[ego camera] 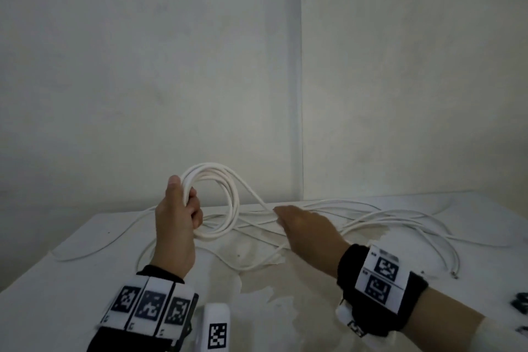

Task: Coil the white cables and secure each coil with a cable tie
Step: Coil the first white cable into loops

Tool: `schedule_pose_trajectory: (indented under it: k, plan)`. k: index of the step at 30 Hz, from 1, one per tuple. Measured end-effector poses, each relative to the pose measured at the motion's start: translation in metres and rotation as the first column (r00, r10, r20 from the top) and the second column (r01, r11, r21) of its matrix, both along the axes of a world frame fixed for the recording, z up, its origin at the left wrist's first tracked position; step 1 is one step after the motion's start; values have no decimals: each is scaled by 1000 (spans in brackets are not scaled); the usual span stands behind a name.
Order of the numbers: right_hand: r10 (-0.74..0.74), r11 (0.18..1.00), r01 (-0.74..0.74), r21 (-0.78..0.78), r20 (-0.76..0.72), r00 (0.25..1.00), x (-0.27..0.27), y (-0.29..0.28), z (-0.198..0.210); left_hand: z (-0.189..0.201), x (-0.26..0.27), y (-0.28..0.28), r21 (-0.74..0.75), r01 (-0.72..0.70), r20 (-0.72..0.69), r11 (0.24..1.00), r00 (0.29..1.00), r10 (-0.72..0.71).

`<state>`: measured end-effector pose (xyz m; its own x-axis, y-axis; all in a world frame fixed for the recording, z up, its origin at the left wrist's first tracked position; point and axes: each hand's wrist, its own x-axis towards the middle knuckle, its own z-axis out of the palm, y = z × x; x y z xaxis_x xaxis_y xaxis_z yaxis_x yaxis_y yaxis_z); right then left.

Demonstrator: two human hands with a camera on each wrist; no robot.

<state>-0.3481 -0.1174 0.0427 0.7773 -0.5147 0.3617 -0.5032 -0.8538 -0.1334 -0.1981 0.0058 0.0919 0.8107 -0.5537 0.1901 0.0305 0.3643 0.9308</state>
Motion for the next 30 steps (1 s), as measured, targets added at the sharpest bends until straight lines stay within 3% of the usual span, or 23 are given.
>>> schedule_pose_trajectory:
  k: [3,5,7,13,16,22,24,25,27,30]
  plan:
    - [31,999,-35,-30,-121,992,10,14,-7,0,-4,-5,-38,-2,-58,999,998,-1]
    - [48,997,-55,-59,-120,992,15,15,-11,0,-6,-6,-68,1,-85,998,996,-7]
    - [39,991,-61,-121,-175,984,18,21,-8,0,-5,-8,-78,-8,-85,997,996,1]
    - [96,984,-132,-119,-266,959,19,56,2,-4,-13,-16,-52,-41,-64,998,997,38]
    - [108,991,-124,-44,-274,956,16,59,4,-5,-11,-17,-70,-58,-88,996,995,52]
    - [-63,996,47,-70,-249,966,12,36,-1,1,-5,-10,-170,-33,-153,985,988,7]
    - [-20,992,-15,-126,-270,963,13,37,-10,3,-7,-12,-168,-34,-128,985,992,12]
    - [-35,990,-10,-144,-308,951,13,44,-9,3,-7,-13,-158,-44,-104,986,994,27]
    - [-92,984,52,-169,-242,966,12,58,0,4,-6,-15,-138,-69,-73,988,996,59]
    - [-46,999,43,-20,-242,969,11,59,1,3,-3,-12,-114,-105,-69,988,993,98]
